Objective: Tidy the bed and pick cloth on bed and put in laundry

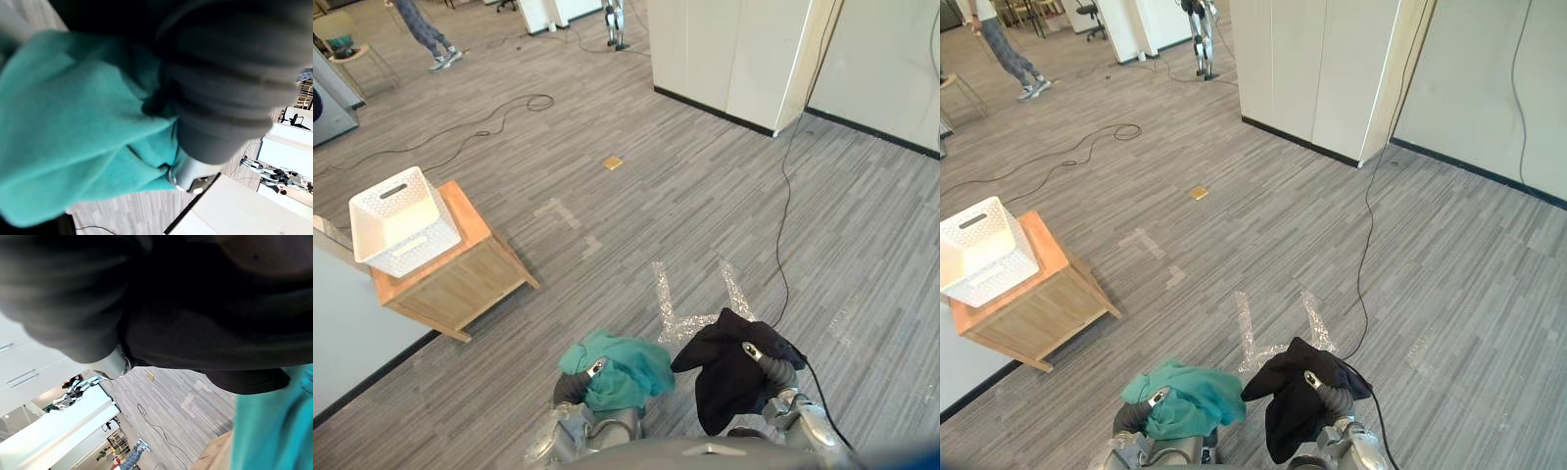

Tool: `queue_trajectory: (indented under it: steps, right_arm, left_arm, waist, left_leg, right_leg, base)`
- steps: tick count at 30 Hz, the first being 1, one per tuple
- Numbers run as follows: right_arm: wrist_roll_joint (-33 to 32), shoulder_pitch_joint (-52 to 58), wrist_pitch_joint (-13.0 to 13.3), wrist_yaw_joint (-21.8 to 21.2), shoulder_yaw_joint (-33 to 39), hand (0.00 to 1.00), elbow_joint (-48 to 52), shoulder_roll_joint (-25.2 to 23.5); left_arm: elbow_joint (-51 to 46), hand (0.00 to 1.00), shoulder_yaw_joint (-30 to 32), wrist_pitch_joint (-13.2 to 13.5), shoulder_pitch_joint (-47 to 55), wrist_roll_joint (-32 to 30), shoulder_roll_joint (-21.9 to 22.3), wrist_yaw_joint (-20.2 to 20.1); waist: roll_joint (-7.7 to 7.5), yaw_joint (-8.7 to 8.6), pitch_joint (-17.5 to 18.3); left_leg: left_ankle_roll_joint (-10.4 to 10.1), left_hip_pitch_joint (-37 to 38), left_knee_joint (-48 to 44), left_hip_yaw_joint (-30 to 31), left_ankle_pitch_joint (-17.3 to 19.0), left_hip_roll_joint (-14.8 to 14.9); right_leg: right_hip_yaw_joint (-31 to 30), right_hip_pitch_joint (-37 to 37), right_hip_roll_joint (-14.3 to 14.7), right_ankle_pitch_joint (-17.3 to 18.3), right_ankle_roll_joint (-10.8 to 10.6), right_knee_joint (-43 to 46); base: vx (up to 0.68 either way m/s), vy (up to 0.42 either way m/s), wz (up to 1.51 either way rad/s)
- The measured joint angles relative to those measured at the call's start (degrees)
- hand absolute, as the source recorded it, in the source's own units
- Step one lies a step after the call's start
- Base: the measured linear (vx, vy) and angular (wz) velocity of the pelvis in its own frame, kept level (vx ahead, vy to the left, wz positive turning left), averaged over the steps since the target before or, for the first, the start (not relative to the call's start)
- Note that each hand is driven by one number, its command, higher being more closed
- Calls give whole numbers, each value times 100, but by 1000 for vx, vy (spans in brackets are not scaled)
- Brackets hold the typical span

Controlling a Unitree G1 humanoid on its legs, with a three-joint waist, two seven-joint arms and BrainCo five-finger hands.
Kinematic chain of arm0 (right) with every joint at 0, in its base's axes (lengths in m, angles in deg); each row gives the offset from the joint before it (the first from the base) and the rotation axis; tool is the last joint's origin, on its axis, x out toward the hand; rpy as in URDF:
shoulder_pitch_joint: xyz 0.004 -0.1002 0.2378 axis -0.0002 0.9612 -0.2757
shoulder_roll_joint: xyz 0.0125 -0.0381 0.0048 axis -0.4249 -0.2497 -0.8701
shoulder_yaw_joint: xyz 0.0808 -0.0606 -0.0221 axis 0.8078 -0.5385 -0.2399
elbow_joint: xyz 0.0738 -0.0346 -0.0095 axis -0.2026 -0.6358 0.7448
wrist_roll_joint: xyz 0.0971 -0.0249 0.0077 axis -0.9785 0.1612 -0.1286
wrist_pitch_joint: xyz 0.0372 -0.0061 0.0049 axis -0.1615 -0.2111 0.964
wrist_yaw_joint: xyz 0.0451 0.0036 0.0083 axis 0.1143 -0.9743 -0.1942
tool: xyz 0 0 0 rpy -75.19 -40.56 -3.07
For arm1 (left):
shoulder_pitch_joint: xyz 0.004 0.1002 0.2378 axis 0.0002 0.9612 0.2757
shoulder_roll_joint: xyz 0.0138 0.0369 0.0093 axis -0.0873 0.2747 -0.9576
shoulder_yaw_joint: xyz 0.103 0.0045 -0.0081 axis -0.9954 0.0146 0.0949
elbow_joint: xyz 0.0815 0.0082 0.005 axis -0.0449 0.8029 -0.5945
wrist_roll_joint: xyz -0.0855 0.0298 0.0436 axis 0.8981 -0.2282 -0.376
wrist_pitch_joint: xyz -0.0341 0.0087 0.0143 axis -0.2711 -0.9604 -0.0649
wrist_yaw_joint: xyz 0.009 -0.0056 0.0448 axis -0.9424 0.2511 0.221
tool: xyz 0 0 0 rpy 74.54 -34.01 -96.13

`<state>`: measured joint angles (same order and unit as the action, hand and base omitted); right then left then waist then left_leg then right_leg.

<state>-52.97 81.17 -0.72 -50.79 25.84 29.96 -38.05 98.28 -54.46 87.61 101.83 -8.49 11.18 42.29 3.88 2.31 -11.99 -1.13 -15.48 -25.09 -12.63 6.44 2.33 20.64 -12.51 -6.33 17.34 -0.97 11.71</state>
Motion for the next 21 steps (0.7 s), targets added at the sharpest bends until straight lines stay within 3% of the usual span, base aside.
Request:
queue_trajectory:
  steps: [1,2,4,5,8,9,11,13,14,16,18,20,21]
  right_arm:
    - [88,74,1,-25,68,100,90,-8]
    - [136,77,-16,-19,87,100,19,-68]
    - [190,127,6,-56,56,100,231,-260]
    - [190,143,9,-63,51,100,290,-292]
    - [206,173,-32,-23,12,100,549,-299]
    - [275,178,-123,40,-63,100,692,-246]
    - [341,259,-191,84,-175,100,878,-211]
    - [415,375,-259,126,-318,100,898,-197]
    - [416,510,-292,152,-441,100,902,-198]
    - [419,718,-301,170,-587,100,1008,-198]
    - [417,926,-301,205,-681,100,1122,-192]
    - [413,968,-318,235,-725,100,1032,-145]
    - [406,960,-318,238,-726,100,1032,-142]
  left_arm:
    - [-5,100,-2,13,6,4,5,-25]
    - [37,100,42,14,-23,8,-55,-33]
    - [7,100,43,73,-58,23,-127,-123]
    - [8,100,18,72,-72,23,-133,-151]
    - [-14,100,-23,66,-63,25,-104,-207]
    - [-79,100,-25,60,-7,27,-122,-192]
    - [-236,100,-43,53,70,146,-200,-121]
    - [-354,100,-227,56,78,230,-302,108]
    - [-367,100,-259,57,80,235,-366,213]
    - [-377,100,-256,56,49,286,-367,355]
    - [-383,100,-262,47,-1,349,-333,478]
    - [-335,100,-277,-7,-109,355,-298,625]
    - [-326,100,-280,-7,-123,354,-296,662]
  waist:
    - [15,15,-1]
    - [-121,31,4]
    - [-473,-3,32]
    - [-522,15,23]
    - [-558,45,32]
    - [-552,37,39]
    - [-586,19,75]
    - [-566,-61,72]
    - [-539,-143,82]
    - [-529,-265,93]
    - [-499,-343,93]
    - [-362,-404,56]
    - [-357,-409,61]
  left_leg:
    - [536,192,1168,-154,-916,-154]
    - [761,358,1310,-277,-964,-284]
    - [803,427,1653,-366,-978,-546]
    - [828,421,1625,-464,-906,-560]
    - [862,552,1207,-597,-175,-547]
    - [852,681,1088,-619,76,-544]
    - [864,981,1108,-560,362,-646]
    - [840,1271,1155,-391,501,-653]
    - [827,1508,1306,-192,510,-653]
    - [818,1812,1488,147,506,-647]
    - [756,1963,1536,550,537,-610]
    - [573,2069,1489,1092,641,-360]
    - [500,2085,1489,1217,669,-309]
  right_leg:
    - [-5,-114,22,138,-204,18]
    - [-76,-173,-63,192,-278,16]
    - [-139,-174,-249,-103,-438,-108]
    - [-140,-210,-277,-204,-497,-170]
    - [-239,-188,-416,-360,-650,437]
    - [-243,115,-594,-396,-700,1397]
    - [-287,1039,-1116,-944,-374,3473]
    - [-377,1698,-1304,-665,-286,4639]
    - [-358,1959,-1267,-469,-211,4787]
    - [-362,2312,-1162,-195,-216,4511]
    - [-403,2557,-978,-36,-251,3639]
    - [-647,2548,-501,-269,-356,1548]
    - [-756,2539,-407,-450,-375,1108]
  base:
    - [506,133,7]
    - [586,138,21]
    - [446,106,33]
    - [407,139,17]
    - [369,120,-2]
    - [323,107,-19]
    - [353,115,-8]
    - [328,74,32]
    - [337,48,59]
    - [353,-24,98]
    - [346,-113,117]
    - [357,-241,122]
    - [378,-331,115]
